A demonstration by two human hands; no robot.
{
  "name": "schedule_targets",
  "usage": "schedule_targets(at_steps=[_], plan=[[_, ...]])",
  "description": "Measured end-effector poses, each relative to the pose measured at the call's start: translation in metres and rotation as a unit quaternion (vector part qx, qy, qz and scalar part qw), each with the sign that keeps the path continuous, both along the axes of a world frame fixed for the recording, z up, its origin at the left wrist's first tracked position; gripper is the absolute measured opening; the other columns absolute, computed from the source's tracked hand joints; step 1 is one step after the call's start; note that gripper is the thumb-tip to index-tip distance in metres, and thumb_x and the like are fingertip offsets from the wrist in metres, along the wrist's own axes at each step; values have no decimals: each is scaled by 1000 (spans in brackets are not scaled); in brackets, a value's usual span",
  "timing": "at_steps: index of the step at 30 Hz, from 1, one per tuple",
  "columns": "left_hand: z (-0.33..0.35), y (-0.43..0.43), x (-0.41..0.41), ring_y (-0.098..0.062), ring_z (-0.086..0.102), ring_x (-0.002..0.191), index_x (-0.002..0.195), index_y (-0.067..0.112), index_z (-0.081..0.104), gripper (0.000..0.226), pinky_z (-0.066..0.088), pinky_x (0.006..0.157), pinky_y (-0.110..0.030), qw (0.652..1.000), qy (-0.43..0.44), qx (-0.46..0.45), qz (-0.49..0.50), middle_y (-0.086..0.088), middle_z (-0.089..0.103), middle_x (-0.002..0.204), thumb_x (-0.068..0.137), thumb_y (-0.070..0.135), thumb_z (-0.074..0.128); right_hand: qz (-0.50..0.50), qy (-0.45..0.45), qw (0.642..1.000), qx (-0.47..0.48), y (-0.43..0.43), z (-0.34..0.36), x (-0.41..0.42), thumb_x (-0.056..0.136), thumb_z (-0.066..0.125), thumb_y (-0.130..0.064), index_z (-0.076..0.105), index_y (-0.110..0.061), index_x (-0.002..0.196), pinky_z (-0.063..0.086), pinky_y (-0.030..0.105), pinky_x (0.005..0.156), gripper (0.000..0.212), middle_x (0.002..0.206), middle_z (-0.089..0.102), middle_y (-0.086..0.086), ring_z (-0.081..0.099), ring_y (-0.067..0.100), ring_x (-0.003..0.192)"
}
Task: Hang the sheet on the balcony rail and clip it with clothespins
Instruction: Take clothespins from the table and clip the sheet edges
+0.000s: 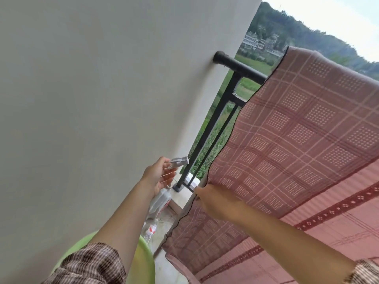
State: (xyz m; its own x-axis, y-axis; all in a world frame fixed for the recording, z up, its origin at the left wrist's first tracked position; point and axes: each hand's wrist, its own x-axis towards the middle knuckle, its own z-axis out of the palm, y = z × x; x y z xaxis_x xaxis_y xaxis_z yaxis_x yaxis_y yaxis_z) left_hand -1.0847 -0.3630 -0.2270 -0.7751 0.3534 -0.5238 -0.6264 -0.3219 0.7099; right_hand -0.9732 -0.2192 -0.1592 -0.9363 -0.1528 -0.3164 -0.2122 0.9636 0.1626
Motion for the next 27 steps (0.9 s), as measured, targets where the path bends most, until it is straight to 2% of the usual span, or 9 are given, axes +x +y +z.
schedule_targets(at_steps=[3, 6, 11, 14, 16, 19, 21, 23, 27], plan=[[-4, -1, -8, -15, 60, 65, 84, 13, 62, 15, 48, 60, -25, 1000, -1, 15, 8, -4, 69, 81, 86, 25, 54, 70, 25, 997, -4, -14, 16, 3, 83, 45, 7, 39, -11, 133, 51, 34, 51, 53, 68, 53, 3, 51, 17, 57], [-9, 0, -17, -14, 60, 65, 92, 12, 62, 18, 47, 58, -25, 999, -10, 37, 30, -3, 69, 80, 86, 26, 54, 159, 140, 973, 91, -18, 37, -16, 74, 55, 3, 63, -10, 104, 55, 34, 69, 34, 81, 65, 2, 60, 20, 75], [-14, 5, -24, -15, 58, 65, 94, 12, 61, 18, 46, 60, -25, 995, -42, 79, 50, -4, 68, 80, 88, 24, 50, 27, 50, 962, 266, -49, 92, -60, 87, 47, -9, 50, -12, 71, 36, 44, 105, 17, 75, 52, 0, 50, 19, 82], [-15, 10, -25, -15, 58, 64, 100, 10, 60, 20, 46, 57, -25, 994, -56, 81, 39, -6, 68, 80, 87, 22, 51, -98, -96, 944, 299, -57, 109, -87, 92, 41, -13, 53, -9, 89, 46, 41, 97, 13, 73, 45, 2, 49, 21, 65], [-16, 12, -26, -15, 57, 63, 105, 9, 59, 23, 45, 56, -25, 994, -62, 79, 31, -6, 67, 80, 87, 22, 50, -126, -205, 928, 286, -59, 112, -95, 99, 34, -11, 44, -3, 135, 53, 16, 70, 38, 117, 56, 12, 65, 13, 64], [-19, 12, -28, -14, 56, 61, 112, 7, 59, 31, 45, 53, -24, 995, -65, 75, 19, -6, 66, 80, 87, 22, 50, -122, -304, 898, 294, -53, 107, -106, 103, 26, -8, 23, 9, 144, 41, 6, 39, 45, 149, 33, 20, 67, 16, 76], [-22, 11, -29, -13, 56, 60, 113, 5, 60, 33, 45, 51, -23, 995, -64, 74, 19, -6, 67, 80, 87, 22, 50, -143, -315, 888, 303, -45, 96, -115, 103, 26, -11, 25, 8, 144, 48, 13, 76, 45, 151, 30, 20, 49, 31, 125], [-24, 11, -30, -13, 57, 60, 113, 5, 60, 32, 46, 51, -23, 995, -63, 76, 22, -6, 68, 83, 87, 22, 50, -176, -327, 879, 298, -43, 91, -118, 103, 27, -12, 28, 7, 143, 35, 32, 105, 44, 152, 30, 20, 34, 30, 138], [-27, 10, -28, -14, 59, 65, 106, 8, 60, 25, 46, 57, -24, 995, -63, 78, 23, -5, 68, 87, 88, 22, 49, -210, -309, 906, 199, -45, 100, -128, 103, 30, -18, 33, 1, 143, 38, 40, 104, 44, 135, 55, 17, 47, 32, 129]])
